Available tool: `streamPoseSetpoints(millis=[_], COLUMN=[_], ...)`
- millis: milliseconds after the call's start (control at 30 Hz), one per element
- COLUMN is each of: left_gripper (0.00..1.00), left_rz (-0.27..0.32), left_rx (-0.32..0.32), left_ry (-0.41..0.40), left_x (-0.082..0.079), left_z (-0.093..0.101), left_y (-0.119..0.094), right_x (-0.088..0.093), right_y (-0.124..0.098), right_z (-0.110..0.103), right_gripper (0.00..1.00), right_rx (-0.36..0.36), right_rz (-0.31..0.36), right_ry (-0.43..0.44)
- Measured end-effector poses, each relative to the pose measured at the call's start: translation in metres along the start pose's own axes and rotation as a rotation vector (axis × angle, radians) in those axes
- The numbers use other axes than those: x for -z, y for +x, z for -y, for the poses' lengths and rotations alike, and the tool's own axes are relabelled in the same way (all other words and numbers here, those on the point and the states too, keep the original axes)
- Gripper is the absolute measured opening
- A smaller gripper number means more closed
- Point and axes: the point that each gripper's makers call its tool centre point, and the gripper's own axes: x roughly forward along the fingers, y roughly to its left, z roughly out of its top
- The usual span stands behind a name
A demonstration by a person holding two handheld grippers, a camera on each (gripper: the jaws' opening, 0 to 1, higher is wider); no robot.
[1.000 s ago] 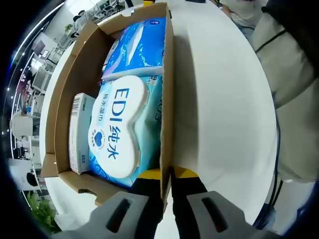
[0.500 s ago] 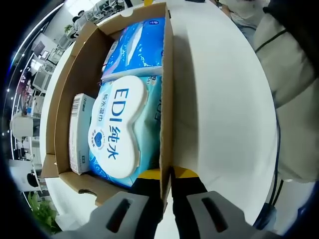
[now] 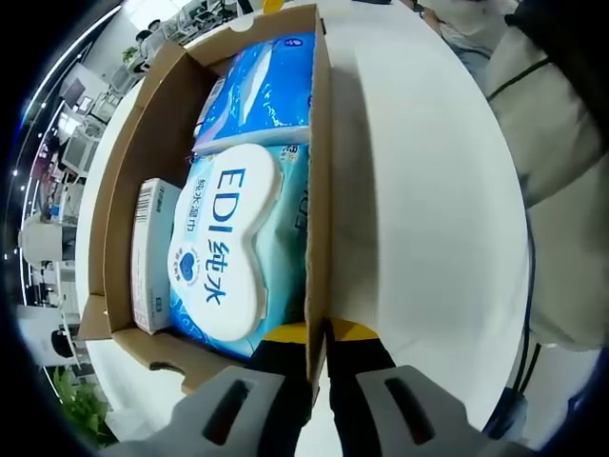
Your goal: Operate the shoe box by opening the lid, removing the specified soft item, and placing it in the target area until the item is outside and the box remains undamaged.
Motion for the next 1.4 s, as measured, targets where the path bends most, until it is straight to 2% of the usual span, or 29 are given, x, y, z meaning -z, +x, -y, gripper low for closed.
streamPoseSetpoints(millis=[500,600,800,833,933,1167,1400], left_gripper=[0.03,0.03,0.03,0.03,0.03,0.03,0.03], left_rz=[-0.001,-0.001,-0.001,-0.001,-0.001,0.0,-0.001], left_rx=[0.0,-0.001,0.0,0.0,-0.001,-0.002,-0.003], left_ry=[0.0,0.001,0.0,0.0,0.0,0.002,0.002], left_x=[0.0,0.0,0.0,0.0,0.0,0.0,0.0], left_z=[0.0,0.0,0.0,0.0,0.0,0.0,0.0], left_y=[0.0,0.0,0.0,0.0,0.0,0.0,0.0], right_x=[0.017,0.026,0.043,0.038,0.04,0.041,0.043], right_y=[0.013,0.026,0.037,0.038,0.036,0.037,0.035], right_z=[-0.017,-0.019,-0.023,-0.02,-0.02,-0.024,-0.038], right_gripper=[0.52,0.52,0.52,0.52,0.52,0.52,0.52], right_rx=[0.016,0.001,-0.015,0.006,0.009,0.011,0.003], right_rz=[-0.009,-0.032,-0.085,-0.034,-0.027,-0.019,-0.015], right_ry=[0.018,0.024,0.023,-0.031,-0.001,-0.004,-0.014])
